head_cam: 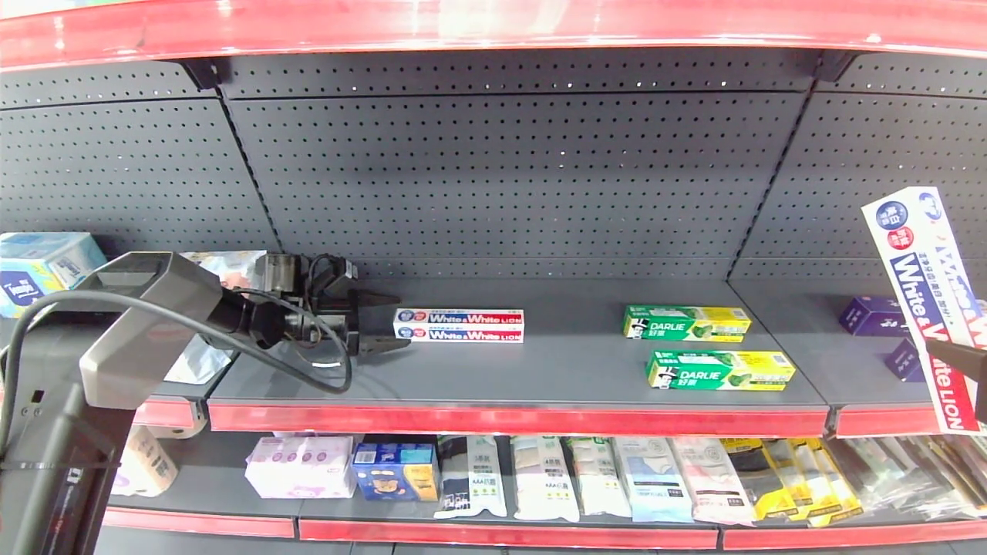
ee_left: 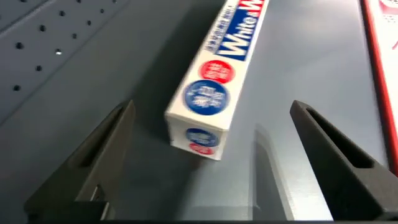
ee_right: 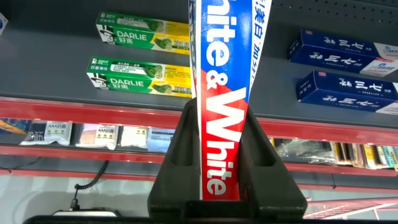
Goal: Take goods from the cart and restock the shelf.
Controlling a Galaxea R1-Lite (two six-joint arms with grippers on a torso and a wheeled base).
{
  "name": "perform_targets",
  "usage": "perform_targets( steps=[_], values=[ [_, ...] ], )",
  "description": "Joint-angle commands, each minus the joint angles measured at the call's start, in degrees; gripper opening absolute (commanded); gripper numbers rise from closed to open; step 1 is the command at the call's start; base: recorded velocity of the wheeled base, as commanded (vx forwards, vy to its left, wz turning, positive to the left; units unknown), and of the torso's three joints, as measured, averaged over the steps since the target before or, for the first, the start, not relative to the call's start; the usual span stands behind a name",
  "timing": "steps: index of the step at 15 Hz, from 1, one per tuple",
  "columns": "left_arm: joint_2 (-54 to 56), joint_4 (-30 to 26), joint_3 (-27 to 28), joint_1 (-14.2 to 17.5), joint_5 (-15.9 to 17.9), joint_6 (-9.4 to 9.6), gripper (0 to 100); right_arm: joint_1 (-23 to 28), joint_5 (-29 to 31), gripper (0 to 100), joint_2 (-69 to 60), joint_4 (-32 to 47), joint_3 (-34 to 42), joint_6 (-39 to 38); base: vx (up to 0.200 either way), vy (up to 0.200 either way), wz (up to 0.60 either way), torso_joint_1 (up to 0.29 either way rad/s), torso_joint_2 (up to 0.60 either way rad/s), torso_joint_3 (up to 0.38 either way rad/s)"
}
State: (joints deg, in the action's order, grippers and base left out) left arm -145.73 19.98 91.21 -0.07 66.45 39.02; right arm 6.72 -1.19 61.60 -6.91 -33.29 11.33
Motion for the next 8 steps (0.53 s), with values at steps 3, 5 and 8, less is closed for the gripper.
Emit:
perform_targets(
  steps=[3,5,8],
  values=[
    [-1.14,-0.12,1.43,-0.45,-0.45,-0.17,100,-0.04,0.05,0,0.01,-0.03,-0.02,0.01,0.0,0.0,0.0,0.0,0.0,0.0],
    [-1.93,0.06,1.87,-0.45,-0.88,-0.09,100,-0.04,0.05,0,0.01,-0.03,-0.02,0.01,0.0,0.0,0.0,0.0,0.0,0.0],
    [-2.46,-0.38,3.01,-0.72,-1.41,-0.44,100,-0.04,0.05,0,0.01,-0.03,0.69,0.19,0.0,0.0,0.0,0.0,0.0,0.0]
  ],
)
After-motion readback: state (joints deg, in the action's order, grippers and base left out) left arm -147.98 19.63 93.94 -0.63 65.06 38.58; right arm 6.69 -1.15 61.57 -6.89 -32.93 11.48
